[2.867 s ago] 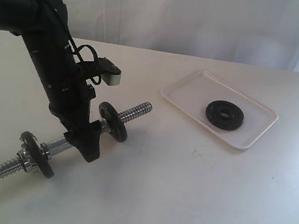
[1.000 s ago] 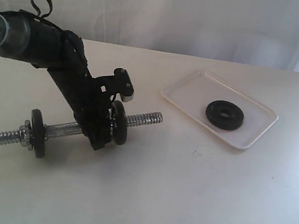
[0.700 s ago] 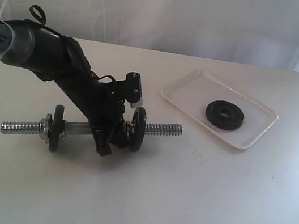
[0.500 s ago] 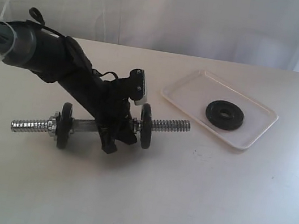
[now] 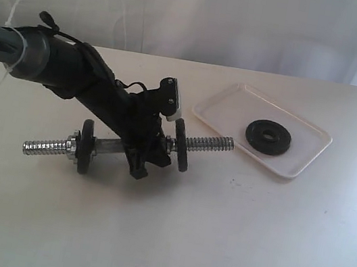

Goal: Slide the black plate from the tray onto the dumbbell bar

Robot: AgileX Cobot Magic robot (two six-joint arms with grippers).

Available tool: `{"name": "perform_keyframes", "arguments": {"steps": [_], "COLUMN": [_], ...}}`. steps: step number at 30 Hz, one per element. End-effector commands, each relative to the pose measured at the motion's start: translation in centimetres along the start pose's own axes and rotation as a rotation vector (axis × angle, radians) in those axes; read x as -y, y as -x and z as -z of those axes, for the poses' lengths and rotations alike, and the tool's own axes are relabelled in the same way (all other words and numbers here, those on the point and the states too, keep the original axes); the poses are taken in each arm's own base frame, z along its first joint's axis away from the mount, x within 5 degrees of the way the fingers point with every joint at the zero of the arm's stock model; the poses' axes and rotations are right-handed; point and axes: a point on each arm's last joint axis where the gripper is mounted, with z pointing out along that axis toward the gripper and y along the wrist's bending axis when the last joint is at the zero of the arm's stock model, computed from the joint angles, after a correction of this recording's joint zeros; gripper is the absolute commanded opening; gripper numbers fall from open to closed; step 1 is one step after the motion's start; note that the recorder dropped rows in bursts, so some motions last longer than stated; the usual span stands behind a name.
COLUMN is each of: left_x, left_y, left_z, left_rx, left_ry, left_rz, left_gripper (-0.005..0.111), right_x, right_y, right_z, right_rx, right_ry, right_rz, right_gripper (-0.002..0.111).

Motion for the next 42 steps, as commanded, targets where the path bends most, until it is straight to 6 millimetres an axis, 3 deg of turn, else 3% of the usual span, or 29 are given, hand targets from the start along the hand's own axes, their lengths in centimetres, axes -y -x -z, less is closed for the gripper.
{"name": "perform_keyframes", "arguments": {"steps": [1, 7, 14, 38, 42], "left_x": [-0.1, 0.8, 1.6, 1.5, 1.5], "left_y": [1.4, 1.1, -1.8, -1.9, -1.9], "left_z": [0.6, 0.4, -1.5, -1.7, -1.6], "left_rx": [0.074, 0.071, -0.039, -0.041, -0.043], "left_ry": [-0.005, -0.098, -0.113, -0.094, -0.094], "left_rz": [0.056, 0.053, 0.029, 0.035, 0.032], "left_gripper": [0.0, 0.0, 0.0, 0.0, 0.0], "right_x": [0.1, 0.1, 0.1, 0.1, 0.0], "right_y": [-0.1, -0.1, -0.1, -0.1, 0.7], "right_z": [0.0, 0.0, 0.0, 0.0, 0.0], "right_rx": [0.001, 0.001, 0.001, 0.001, 0.089], "right_ry": [-0.006, -0.006, -0.006, -0.006, 0.004], "right_rz": [0.007, 0.007, 0.007, 0.007, 0.007], "right_gripper": [0.0, 0.0, 0.0, 0.0, 0.0]}}
